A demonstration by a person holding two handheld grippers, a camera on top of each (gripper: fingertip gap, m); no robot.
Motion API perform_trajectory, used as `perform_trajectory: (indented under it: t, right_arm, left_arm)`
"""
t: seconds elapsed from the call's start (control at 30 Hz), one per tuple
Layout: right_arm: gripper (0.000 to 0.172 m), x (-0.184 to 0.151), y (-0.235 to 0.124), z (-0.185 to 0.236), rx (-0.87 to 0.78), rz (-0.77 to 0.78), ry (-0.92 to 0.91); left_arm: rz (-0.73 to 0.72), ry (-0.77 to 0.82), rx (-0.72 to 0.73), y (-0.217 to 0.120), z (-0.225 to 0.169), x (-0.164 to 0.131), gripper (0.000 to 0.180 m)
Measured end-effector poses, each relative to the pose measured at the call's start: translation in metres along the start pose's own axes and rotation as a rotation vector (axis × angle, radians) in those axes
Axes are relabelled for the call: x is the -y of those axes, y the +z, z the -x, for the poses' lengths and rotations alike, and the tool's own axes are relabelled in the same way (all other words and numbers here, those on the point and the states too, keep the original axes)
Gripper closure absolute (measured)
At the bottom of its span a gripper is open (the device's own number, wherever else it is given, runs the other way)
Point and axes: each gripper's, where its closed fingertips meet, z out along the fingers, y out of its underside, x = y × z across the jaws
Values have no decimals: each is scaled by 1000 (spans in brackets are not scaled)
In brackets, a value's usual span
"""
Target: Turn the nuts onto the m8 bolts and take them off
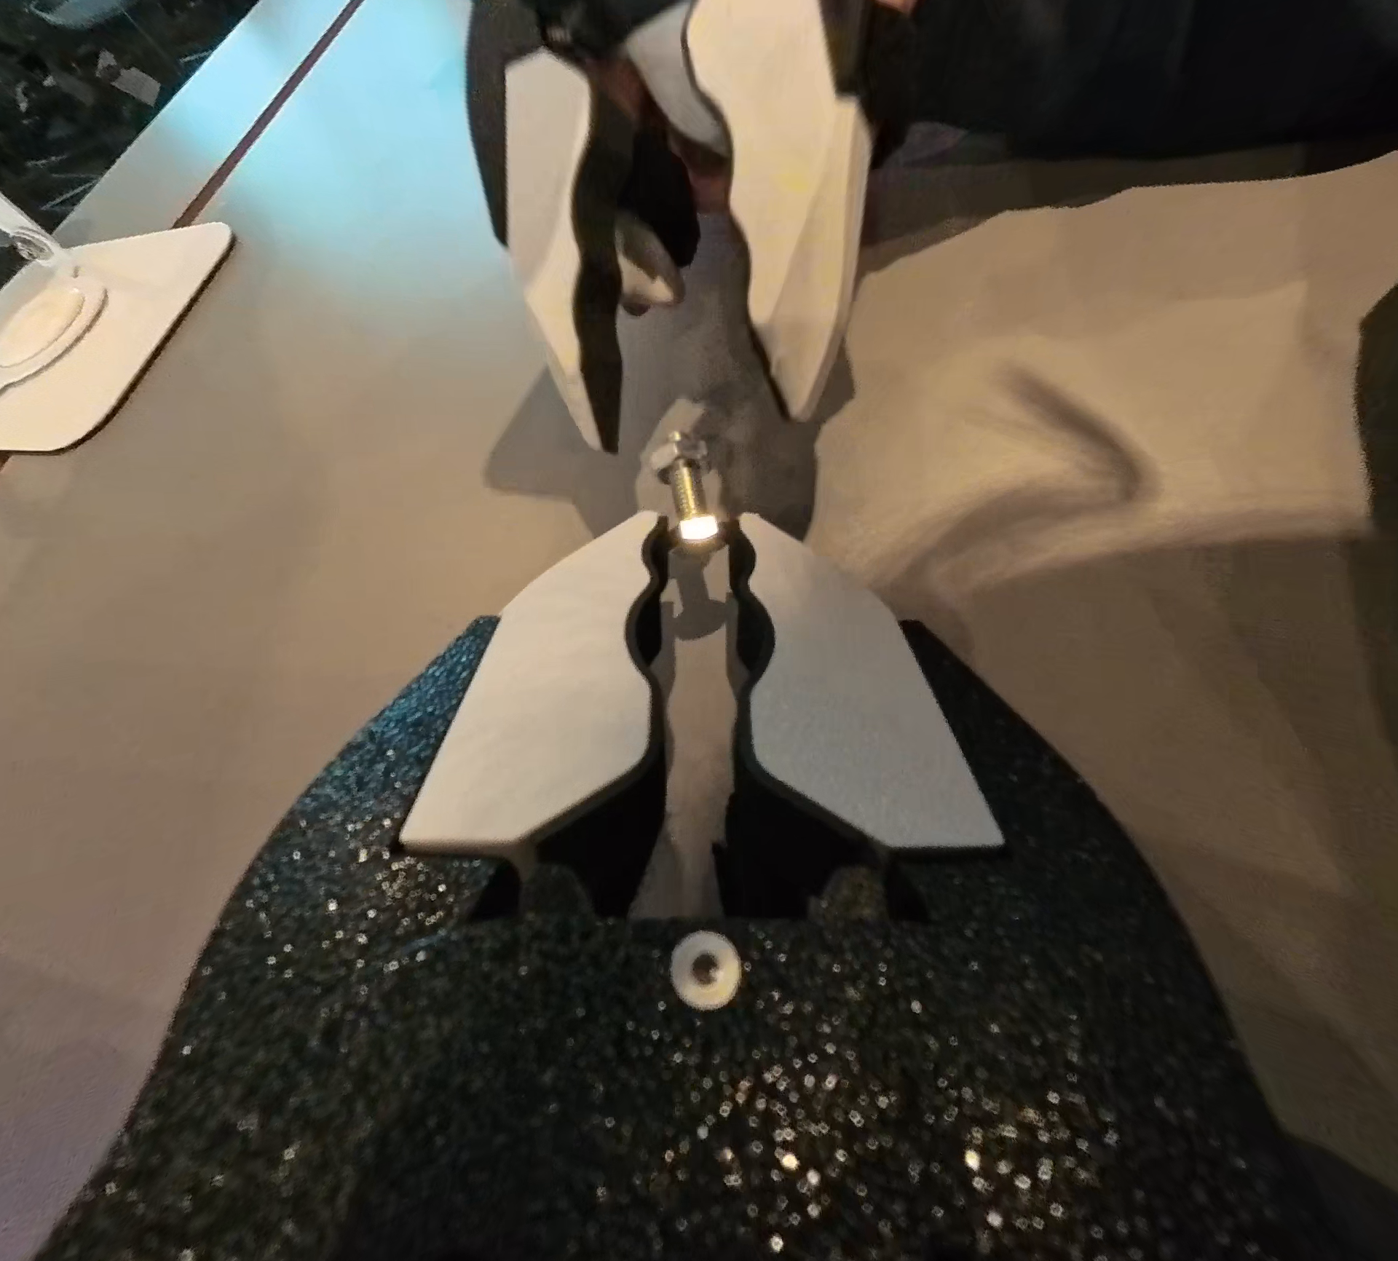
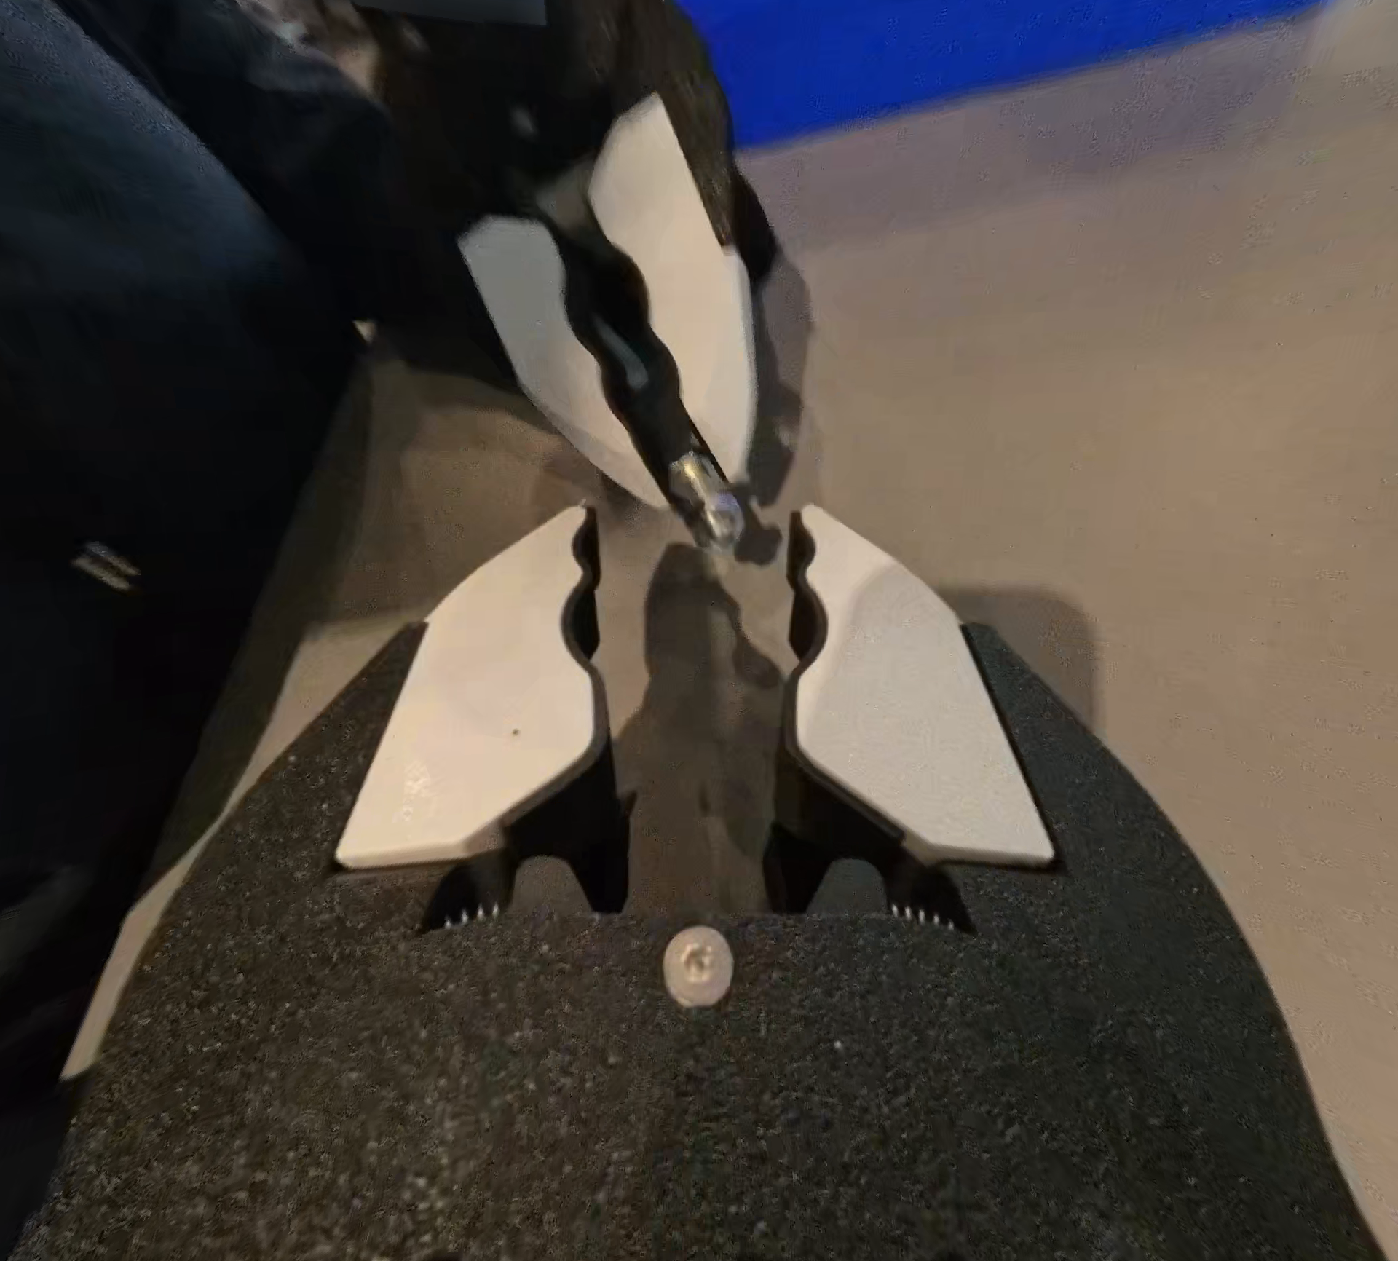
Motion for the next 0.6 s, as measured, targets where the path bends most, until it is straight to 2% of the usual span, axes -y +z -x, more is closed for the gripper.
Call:
perform_trajectory:
  t: [0.2,0.33,0.37,0.4,0.43,0.47,0.53,0.6]
  right_arm:
    - [124,-10,18,10,82,69,26]
    - [118,8,13,20,107,-47,-81]
    - [122,12,10,22,115,-82,-98]
    - [133,20,6,29,168,-143,-99]
    - [132,27,2,30,187,-191,-72]
    - [132,27,0,24,161,-188,-47]
    - [129,8,3,7,71,-74,-12]
    - [128,-5,8,2,49,10,12]
  left_arm:
    - [1,4,-7,1,-1,0,166]
    - [-41,1,-14,-2,-1,5,166]
    - [-56,-13,-16,-3,0,7,166]
    - [-52,-30,-11,-3,2,7,166]
    - [-43,-37,-14,-3,3,5,166]
    - [-38,-34,-15,-2,2,5,166]
    - [-34,-16,-15,-1,1,5,166]
    - [-24,-11,-16,0,0,4,166]
